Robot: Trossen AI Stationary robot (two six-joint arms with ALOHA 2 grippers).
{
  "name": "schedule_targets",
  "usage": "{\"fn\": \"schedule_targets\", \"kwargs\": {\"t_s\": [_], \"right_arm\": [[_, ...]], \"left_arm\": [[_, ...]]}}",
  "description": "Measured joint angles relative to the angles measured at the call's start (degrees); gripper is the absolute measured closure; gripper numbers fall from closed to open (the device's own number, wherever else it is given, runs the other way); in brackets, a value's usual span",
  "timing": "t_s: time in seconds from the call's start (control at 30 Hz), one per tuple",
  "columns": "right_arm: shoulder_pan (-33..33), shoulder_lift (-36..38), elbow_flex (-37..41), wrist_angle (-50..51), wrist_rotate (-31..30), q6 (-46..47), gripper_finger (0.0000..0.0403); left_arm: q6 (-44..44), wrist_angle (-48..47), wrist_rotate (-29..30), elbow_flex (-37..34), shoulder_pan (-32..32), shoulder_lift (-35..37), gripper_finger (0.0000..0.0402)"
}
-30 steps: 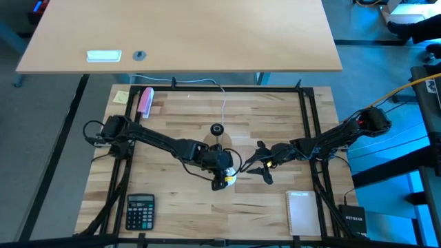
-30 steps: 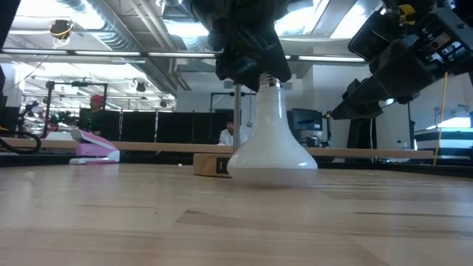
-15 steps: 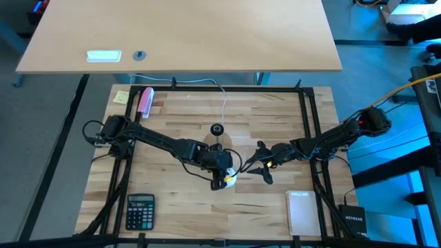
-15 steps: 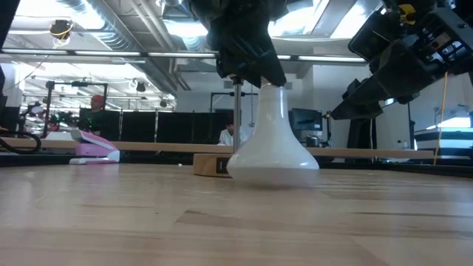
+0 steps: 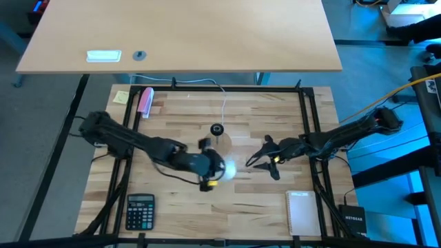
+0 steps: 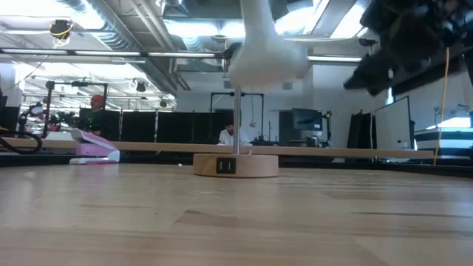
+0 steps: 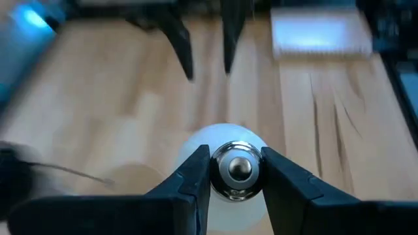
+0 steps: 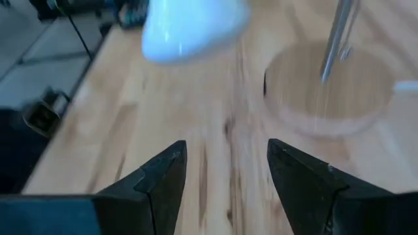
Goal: Screw lightbulb
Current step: Insert the white lightbulb into the lamp
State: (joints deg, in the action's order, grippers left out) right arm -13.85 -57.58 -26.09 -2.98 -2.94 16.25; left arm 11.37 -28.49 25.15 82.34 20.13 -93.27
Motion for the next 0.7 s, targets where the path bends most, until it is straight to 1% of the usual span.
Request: {"fn": "schedule_targets", "kwargs": {"t_s": [0.1,0.2,0.27,0.33,0.43,0.53,0.6,0.7], "right_arm": [[0.0,3.4,-0.1,-0.9,-0.2,0.0,0.0185],[0.0,4.8,-0.2,-3.2,-1.6,0.0,0.0185],[0.0,4.7,-0.2,-5.7,-3.5,0.0,0.0185],[0.0,3.8,-0.2,-9.0,-6.3,0.0,0.0184],[0.0,1.3,-0.2,-14.9,-10.4,-0.1,0.0175],[0.0,-3.0,-0.2,-24.8,-12.5,-0.2,0.0147],[0.0,-6.9,-0.1,-33.6,-14.8,-1.4,0.0124],[0.0,-14.5,-0.1,-52.8,-13.8,-6.3,0.0099]], "left_arm": [[-4.1,6.1,5.9,-2.8,1.7,6.5,0.0308],[-8.2,15.5,8.8,-9.0,2.3,13.6,0.0308],[-11.4,25.3,9.4,-14.9,2.1,17.9,0.0308],[-15.3,38.4,9.4,-21.0,1.5,21.5,0.0308],[-20.4,57.3,8.2,-29.0,0.3,24.1,0.0308],[-23.4,71.0,5.3,-34.2,-1.5,23.8,0.0308],[-24.2,78.7,3.8,-36.0,-2.9,22.7,0.0308],[-24.6,86.9,0.8,-37.8,-5.0,20.4,0.0308]]}}
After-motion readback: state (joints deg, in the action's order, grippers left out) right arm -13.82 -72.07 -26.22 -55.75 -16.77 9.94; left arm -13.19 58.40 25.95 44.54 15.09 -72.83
